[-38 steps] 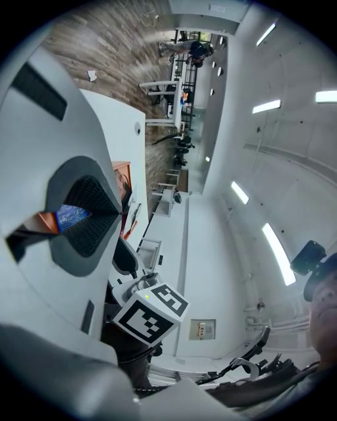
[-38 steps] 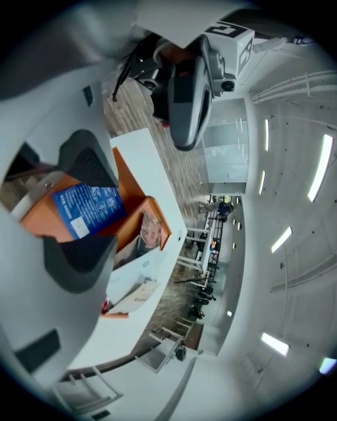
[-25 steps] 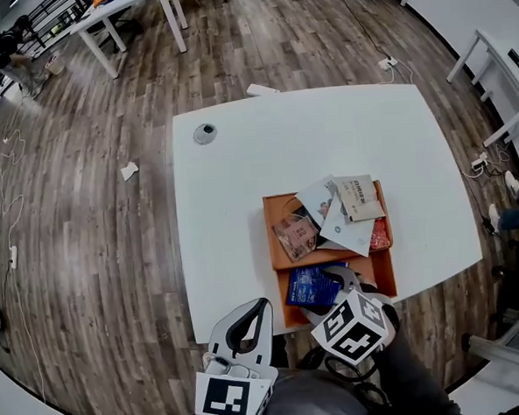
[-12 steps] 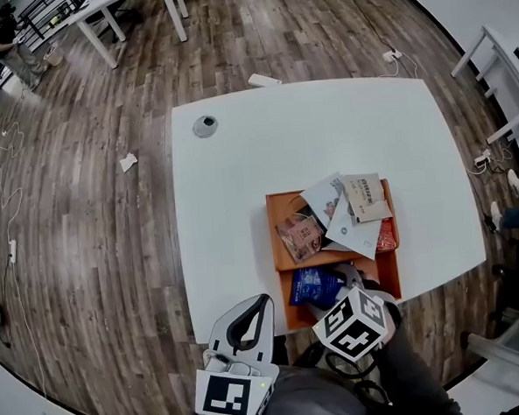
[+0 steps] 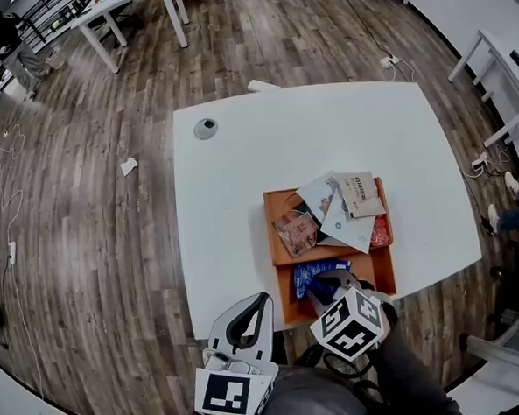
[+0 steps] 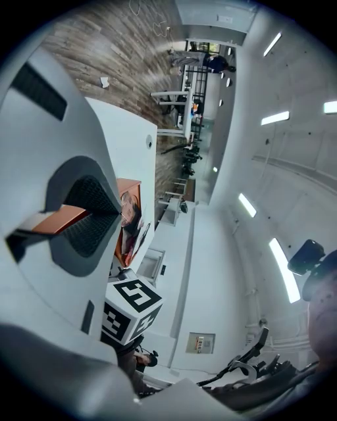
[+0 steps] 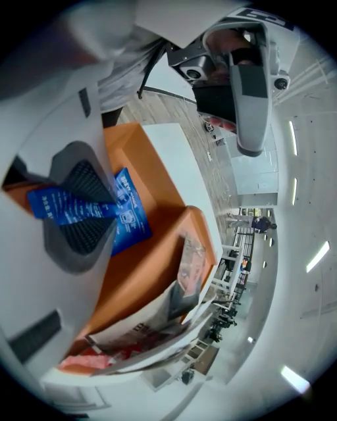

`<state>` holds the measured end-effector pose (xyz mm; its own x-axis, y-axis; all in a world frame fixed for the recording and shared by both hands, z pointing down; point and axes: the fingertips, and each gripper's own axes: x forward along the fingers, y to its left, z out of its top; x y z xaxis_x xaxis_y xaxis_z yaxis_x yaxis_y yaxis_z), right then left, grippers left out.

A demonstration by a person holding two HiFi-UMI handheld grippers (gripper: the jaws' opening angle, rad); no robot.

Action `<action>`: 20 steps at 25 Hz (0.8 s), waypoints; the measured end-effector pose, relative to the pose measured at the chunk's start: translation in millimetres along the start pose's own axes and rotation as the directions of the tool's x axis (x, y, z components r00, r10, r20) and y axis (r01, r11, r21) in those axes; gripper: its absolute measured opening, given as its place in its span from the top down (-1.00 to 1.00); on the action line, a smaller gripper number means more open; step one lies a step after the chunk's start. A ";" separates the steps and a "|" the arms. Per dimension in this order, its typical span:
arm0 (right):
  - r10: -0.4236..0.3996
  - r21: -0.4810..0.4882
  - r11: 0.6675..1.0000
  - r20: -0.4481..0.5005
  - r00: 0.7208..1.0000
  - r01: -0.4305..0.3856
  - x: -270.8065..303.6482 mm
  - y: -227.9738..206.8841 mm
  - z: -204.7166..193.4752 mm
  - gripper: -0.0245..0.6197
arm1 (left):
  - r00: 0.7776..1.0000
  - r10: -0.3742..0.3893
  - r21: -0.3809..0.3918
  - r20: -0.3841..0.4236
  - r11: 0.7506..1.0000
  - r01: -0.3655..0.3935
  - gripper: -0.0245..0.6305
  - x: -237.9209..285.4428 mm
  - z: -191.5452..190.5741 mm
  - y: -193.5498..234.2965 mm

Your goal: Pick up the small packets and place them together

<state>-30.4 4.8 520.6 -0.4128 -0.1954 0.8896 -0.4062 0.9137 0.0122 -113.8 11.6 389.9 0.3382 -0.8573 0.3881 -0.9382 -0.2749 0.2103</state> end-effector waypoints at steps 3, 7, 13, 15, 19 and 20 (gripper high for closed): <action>-0.017 -0.013 1.000 0.023 1.000 0.017 -10.7 2.7 2.5 0.71 | 1.000 0.000 0.009 0.013 1.000 -0.001 0.92 -4.5 2.3 -4.3; -0.022 -0.033 0.999 0.082 0.996 0.025 -32.0 10.9 15.3 0.72 | 0.999 -0.010 0.027 0.036 1.000 0.009 0.92 -10.6 10.1 -16.2; -0.044 -0.052 0.997 0.140 0.989 0.052 -57.2 24.9 18.6 0.72 | 0.997 -0.033 0.059 0.072 0.998 0.029 0.92 -23.9 18.7 -40.3; -0.054 -0.055 0.996 0.160 0.986 0.064 -66.7 26.0 20.0 0.73 | 0.996 -0.037 0.063 0.077 0.997 0.032 0.92 -28.0 20.3 -47.3; -0.074 -0.065 0.994 0.189 0.979 0.088 -85.3 28.6 22.1 0.72 | 0.995 -0.036 0.077 0.095 0.997 0.028 0.92 -34.5 21.3 -55.2; -0.078 -0.067 0.993 0.199 0.977 0.093 -89.7 29.1 23.1 0.72 | 0.995 -0.034 0.076 0.097 0.997 0.027 0.92 -35.4 20.6 -56.2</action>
<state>-24.0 40.7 430.7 -0.5338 -0.3327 0.7774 -0.3872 0.9135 0.1251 -74.5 48.4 345.9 0.3614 -0.8856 0.2919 -0.9317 -0.3303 0.1515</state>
